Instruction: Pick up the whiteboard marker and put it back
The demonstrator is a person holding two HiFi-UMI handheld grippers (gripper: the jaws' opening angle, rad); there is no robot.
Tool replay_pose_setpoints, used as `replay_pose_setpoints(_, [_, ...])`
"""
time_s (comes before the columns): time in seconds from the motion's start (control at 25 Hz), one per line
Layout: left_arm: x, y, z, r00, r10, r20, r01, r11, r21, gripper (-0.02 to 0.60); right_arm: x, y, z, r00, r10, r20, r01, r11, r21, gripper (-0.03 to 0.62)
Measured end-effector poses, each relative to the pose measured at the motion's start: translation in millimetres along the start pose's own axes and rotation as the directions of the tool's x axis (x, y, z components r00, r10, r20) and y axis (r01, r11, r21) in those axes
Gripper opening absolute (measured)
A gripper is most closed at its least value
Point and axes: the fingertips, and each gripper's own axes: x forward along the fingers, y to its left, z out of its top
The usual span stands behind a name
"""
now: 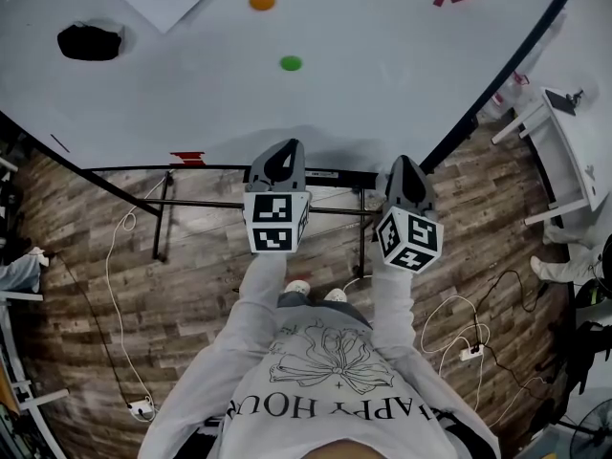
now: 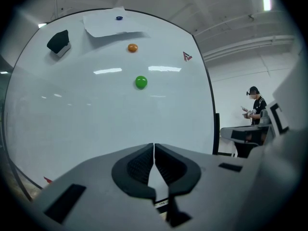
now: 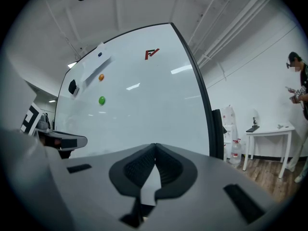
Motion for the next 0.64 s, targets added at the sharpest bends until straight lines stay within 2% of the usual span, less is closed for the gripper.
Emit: replay_pose_setpoints(0.64, [2.1, -4.1, 1.0, 1.000, -0.008, 0.000, 0.008, 1.000, 0.013, 0.011, 0.9, -0.7, 1.6, 1.000, -0.006, -0.002, 0.006, 1.000, -0.009, 0.002])
